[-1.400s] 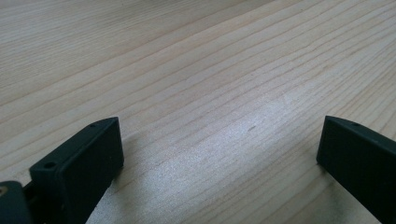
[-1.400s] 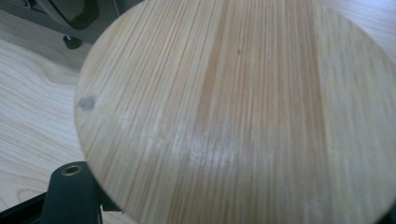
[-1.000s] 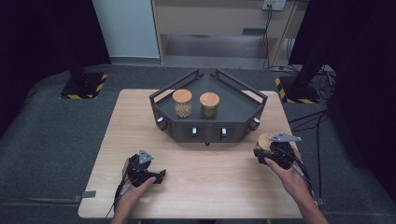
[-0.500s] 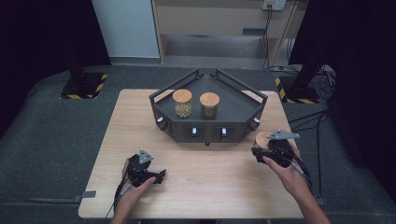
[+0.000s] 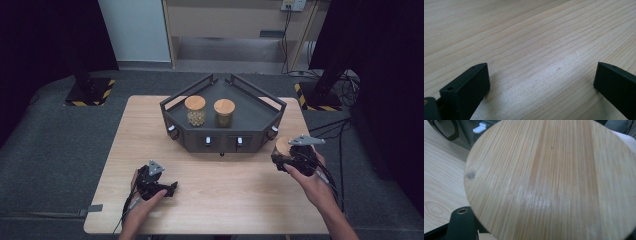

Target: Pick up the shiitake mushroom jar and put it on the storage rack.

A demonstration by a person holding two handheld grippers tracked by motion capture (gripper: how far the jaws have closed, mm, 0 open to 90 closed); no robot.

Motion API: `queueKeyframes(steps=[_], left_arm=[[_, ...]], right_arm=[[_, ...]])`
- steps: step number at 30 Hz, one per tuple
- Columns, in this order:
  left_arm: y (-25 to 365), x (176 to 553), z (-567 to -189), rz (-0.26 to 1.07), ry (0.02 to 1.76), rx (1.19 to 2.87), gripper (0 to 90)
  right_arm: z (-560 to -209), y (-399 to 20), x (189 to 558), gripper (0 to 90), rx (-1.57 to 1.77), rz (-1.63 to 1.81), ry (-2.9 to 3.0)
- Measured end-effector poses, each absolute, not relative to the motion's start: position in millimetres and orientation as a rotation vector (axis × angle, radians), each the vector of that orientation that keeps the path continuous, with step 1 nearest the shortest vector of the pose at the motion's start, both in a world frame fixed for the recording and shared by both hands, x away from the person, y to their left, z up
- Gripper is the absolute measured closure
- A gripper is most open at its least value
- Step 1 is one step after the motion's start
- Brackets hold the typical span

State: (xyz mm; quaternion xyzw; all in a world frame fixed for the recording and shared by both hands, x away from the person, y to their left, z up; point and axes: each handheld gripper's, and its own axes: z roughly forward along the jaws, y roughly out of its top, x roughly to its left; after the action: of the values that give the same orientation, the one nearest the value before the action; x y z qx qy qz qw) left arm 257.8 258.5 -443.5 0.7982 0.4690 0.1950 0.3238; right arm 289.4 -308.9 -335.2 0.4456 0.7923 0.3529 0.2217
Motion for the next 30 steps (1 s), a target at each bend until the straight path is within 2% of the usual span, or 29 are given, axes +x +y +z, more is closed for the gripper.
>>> queueKeyframes(steps=[30], left_arm=[[258,258,-443,0.511,1.230,2.094,0.0]], right_arm=[[-304,-296,301,25.6,1.187,0.983,2.198]])
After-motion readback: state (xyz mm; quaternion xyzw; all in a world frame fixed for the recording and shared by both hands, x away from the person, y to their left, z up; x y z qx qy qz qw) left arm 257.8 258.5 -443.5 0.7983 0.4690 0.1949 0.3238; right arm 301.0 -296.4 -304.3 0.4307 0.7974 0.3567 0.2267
